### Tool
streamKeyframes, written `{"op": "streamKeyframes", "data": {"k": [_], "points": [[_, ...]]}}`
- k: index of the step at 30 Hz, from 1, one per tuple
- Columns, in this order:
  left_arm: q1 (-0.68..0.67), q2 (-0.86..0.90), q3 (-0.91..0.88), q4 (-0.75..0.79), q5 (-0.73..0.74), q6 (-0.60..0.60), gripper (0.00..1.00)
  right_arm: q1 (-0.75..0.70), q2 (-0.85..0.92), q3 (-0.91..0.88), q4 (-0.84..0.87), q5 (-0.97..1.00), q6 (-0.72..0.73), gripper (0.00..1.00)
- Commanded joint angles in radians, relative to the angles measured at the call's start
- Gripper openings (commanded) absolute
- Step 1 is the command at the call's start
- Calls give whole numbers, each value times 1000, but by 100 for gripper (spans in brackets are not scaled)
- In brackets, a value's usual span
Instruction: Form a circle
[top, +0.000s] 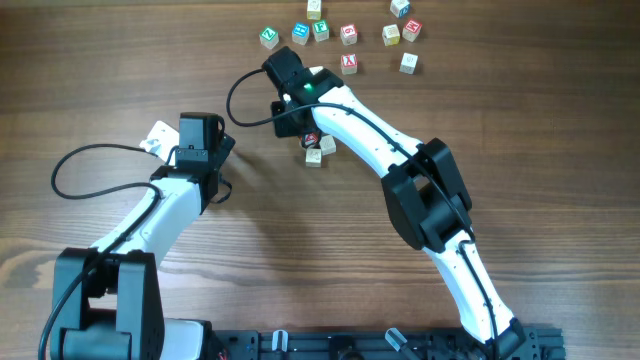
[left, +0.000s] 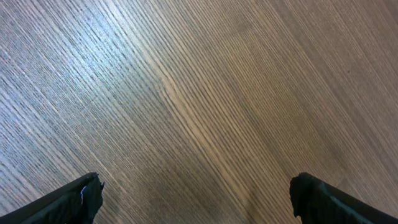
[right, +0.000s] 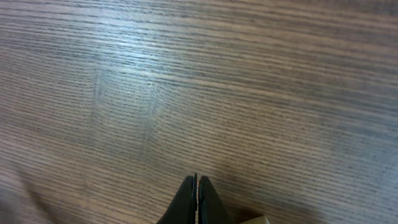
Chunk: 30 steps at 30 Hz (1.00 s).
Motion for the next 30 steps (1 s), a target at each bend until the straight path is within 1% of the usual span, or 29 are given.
{"op": "streamKeyframes", "data": {"k": [1, 8, 13, 18, 20, 24, 30], "points": [[5, 6, -2, 0, -20, -9, 100, 2, -6, 56, 5, 8, -31, 5], [5, 6, -2, 0, -20, -9, 100, 2, -137, 57, -20, 117, -54, 5], [5, 6, -2, 0, -20, -9, 100, 2, -241, 57, -148, 351, 7, 5], [5, 6, -2, 0, -20, -9, 100, 0, -302, 57, -285, 494, 8, 4], [5, 6, -2, 0, -20, -9, 100, -17, -304, 57, -346, 550, 44, 4], [5, 6, -2, 0, -20, -9, 100, -106, -303, 56, -455, 539, 113, 5], [5, 6, -2, 0, -20, -9, 100, -234, -304, 46, -499, 379, 91, 5]]}}
